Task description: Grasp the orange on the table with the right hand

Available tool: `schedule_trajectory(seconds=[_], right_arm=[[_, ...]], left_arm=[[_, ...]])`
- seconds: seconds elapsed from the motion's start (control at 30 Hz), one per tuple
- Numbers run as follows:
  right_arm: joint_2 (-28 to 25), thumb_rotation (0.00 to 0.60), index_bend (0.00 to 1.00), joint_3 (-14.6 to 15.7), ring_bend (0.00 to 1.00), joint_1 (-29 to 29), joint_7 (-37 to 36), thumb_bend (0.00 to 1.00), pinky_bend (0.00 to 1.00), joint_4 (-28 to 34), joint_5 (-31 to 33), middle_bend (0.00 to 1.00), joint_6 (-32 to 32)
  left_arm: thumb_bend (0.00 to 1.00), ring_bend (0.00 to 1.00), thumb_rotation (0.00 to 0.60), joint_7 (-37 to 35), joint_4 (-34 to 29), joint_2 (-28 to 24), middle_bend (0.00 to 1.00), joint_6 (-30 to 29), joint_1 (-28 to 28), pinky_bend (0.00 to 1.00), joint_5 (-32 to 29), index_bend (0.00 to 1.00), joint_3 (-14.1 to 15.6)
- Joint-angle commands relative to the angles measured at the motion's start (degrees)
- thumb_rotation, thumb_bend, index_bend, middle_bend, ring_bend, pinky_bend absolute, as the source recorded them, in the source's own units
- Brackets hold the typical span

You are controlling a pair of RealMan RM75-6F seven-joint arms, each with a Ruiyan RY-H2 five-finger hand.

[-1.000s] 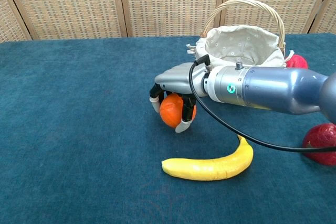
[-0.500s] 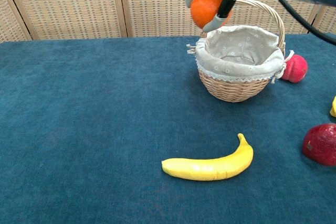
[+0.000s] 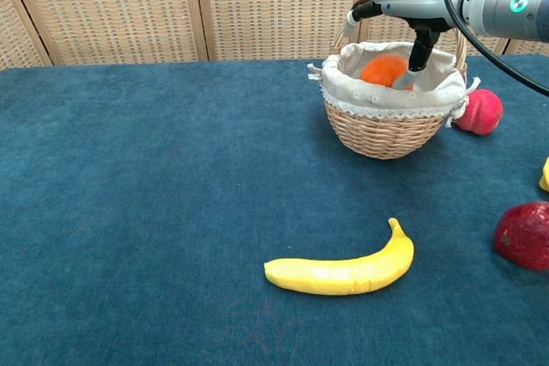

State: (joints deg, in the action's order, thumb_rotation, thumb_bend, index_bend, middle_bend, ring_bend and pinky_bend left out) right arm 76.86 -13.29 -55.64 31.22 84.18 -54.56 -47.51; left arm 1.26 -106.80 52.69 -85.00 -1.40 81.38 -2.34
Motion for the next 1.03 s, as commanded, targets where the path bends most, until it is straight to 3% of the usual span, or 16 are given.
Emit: schedule_trajectory(seconds=[0.03,0.27,0.37,0.5,0.7,0.9,1.03], right_arm=[[-1.1,0.6,0.09,0.4,0.0,-0.1,2.0,0.0,0.0,3.1,1.7,0.0,-2.2],[-5.9,0.6,0.09,0.2,0.0,2.3,1.5,0.0,0.0,10.7,-0.2,0.0,-7.2],[-12.6,0.6,0.09,1.7,0.0,7.9,-2.4,0.0,0.0,19.0,-6.8,0.0,-13.2],[-18.0,0.6,0.09,5.3,0.0,14.5,-8.7,0.0,0.0,22.6,-15.2,0.0,-18.0],[-19.9,0.6,0.05,12.2,0.0,25.1,-19.8,0.0,0.0,17.8,-28.2,0.0,-27.2],[-17.6,0.6,0.0,15.8,0.0,32.5,-26.0,0.0,0.0,12.1,-31.2,0.0,-32.7],[-16.4,0.6,0.0,16.4,0.0,35.4,-28.6,0.0,0.0,10.1,-31.4,0.0,-34.7]], left_arm=[[0.0,0.0,0.6,-0.3,0.0,-0.2,0.0,-0.1,0.1,0.0,0.3,0.0,0.1],[0.0,0.0,0.6,-1.4,0.0,-0.5,0.0,-0.8,0.4,0.0,1.8,0.0,0.6],[0.0,0.0,0.6,-2.6,0.0,-1.0,0.0,-1.5,0.8,0.0,3.3,0.0,1.1],[0.0,0.0,0.6,-3.8,0.3,-1.3,0.0,-2.2,1.2,0.0,4.9,0.0,1.7],[0.0,0.0,0.6,-4.3,0.6,-1.2,0.0,-3.5,1.9,0.0,7.6,0.0,2.6],[0.0,0.0,0.6,-3.8,0.8,-0.8,0.0,-4.9,2.5,0.0,9.7,0.0,3.4],[0.0,0.0,0.6,-3.3,1.0,-0.5,0.0,-5.7,3.0,0.0,10.5,0.0,3.7]])
